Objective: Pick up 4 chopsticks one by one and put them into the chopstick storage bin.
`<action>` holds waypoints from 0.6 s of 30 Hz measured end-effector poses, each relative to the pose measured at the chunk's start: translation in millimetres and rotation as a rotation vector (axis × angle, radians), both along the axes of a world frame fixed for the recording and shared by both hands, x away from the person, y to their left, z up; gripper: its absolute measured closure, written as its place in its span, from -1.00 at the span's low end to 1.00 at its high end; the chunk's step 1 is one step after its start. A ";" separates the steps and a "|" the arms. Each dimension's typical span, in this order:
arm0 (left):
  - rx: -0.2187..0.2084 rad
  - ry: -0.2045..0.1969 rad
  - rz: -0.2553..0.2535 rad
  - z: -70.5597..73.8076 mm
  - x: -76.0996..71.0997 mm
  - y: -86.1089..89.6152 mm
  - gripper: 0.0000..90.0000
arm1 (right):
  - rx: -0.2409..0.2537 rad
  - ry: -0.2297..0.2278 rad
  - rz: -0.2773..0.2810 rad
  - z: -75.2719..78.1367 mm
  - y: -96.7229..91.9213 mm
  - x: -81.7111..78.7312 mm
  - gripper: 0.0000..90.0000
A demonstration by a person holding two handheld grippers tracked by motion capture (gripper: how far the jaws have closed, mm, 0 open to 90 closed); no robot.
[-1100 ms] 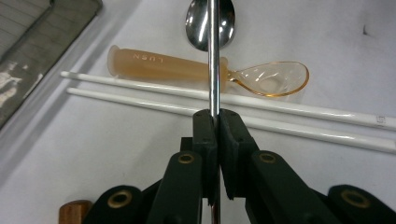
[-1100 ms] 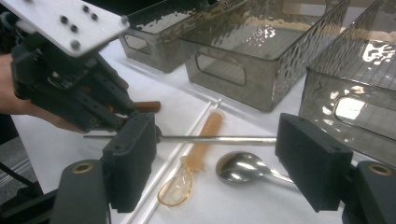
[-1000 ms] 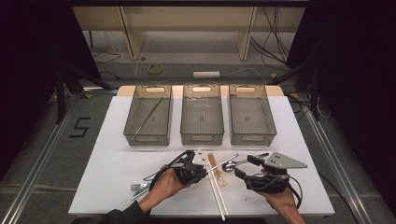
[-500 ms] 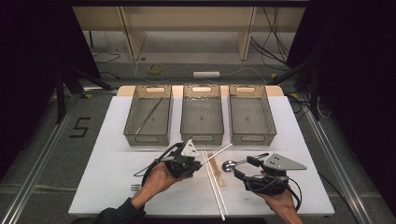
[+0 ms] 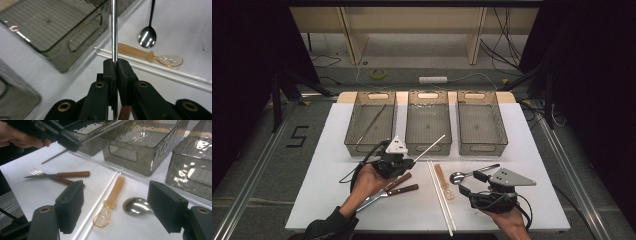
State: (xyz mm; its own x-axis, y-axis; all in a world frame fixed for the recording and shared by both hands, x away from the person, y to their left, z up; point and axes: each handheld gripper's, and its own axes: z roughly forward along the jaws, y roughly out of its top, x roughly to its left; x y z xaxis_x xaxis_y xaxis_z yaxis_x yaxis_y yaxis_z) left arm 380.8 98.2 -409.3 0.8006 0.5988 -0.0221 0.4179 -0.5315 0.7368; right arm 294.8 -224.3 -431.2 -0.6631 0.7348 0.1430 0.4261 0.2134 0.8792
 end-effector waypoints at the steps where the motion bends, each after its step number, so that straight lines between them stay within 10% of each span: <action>1: -0.006 -0.001 0.008 1.5 1.1 2.4 0.89 | 0.000 0.001 0.000 -0.2 0.5 -0.1 -0.33; 18: -0.068 -0.057 0.194 26.4 32.5 62.0 0.89 | -0.008 0.013 0.017 -2.7 4.8 -1.6 -0.33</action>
State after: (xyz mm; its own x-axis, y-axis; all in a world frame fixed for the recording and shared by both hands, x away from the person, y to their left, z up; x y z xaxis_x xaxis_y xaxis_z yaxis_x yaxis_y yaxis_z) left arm 413.4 160.2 -382.9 0.6715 0.7406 -0.0263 0.4646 -0.3930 0.7935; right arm 293.3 -219.5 -433.9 -0.6739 0.7242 0.1459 0.4335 0.2277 0.8719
